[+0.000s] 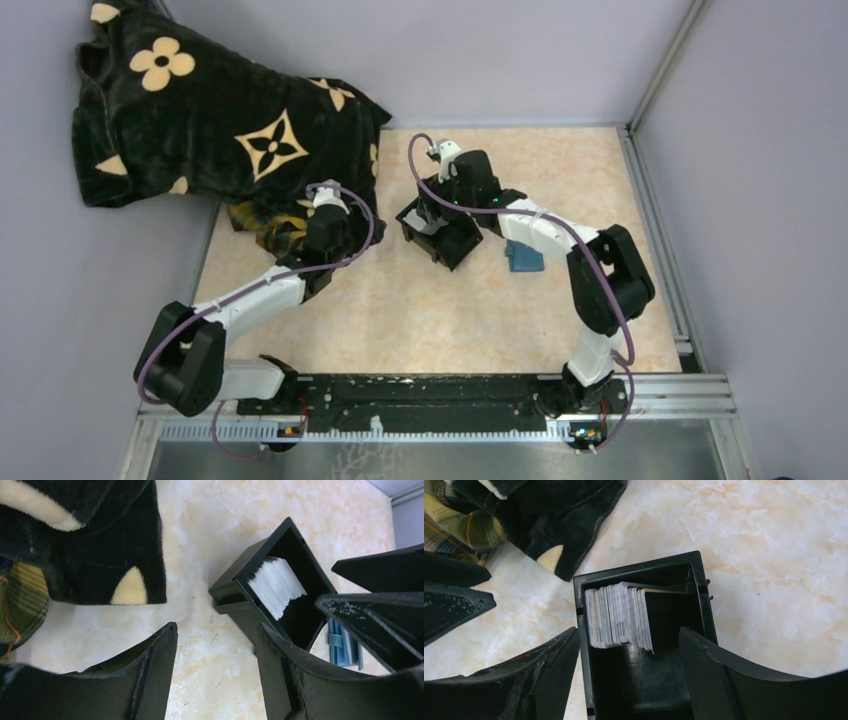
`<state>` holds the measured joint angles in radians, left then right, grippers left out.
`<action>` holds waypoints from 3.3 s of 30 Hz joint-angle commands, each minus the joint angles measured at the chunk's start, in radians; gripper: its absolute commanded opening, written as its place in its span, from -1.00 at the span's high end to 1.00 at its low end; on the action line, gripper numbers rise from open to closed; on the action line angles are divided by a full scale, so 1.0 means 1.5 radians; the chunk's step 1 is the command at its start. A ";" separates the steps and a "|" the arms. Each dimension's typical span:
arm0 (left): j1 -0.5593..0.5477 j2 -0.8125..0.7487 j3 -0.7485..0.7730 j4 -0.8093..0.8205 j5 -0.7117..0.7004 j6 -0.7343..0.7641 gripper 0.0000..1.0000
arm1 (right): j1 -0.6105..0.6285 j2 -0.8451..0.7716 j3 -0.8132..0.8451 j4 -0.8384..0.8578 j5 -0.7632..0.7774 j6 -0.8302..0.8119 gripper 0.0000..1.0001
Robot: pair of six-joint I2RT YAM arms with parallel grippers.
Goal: Put the credit cards into the card holder
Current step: Pick up the credit card from the storage box.
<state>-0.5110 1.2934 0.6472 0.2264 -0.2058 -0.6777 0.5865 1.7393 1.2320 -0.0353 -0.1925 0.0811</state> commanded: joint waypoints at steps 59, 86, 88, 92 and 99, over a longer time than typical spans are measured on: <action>-0.108 0.272 0.129 -0.034 -0.006 -0.023 -0.33 | -0.041 0.079 0.048 0.024 -0.162 0.096 0.00; -0.108 0.284 0.132 -0.030 -0.001 -0.038 -0.33 | -0.032 0.082 0.079 -0.011 -0.154 0.091 0.00; -0.109 0.284 0.130 -0.030 -0.001 -0.039 -0.33 | -0.032 0.087 0.085 -0.013 -0.153 0.091 -0.05; -0.108 0.284 0.128 -0.031 -0.003 -0.039 -0.33 | -0.032 0.095 0.094 -0.020 -0.147 0.088 -0.08; -0.108 0.287 0.126 -0.031 -0.001 -0.042 -0.33 | -0.032 0.108 0.100 -0.034 -0.141 0.081 -0.08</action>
<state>-0.6670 1.7023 0.8238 0.1642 -0.2199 -0.7258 0.5282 1.8919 1.3308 -0.0849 -0.4084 0.2188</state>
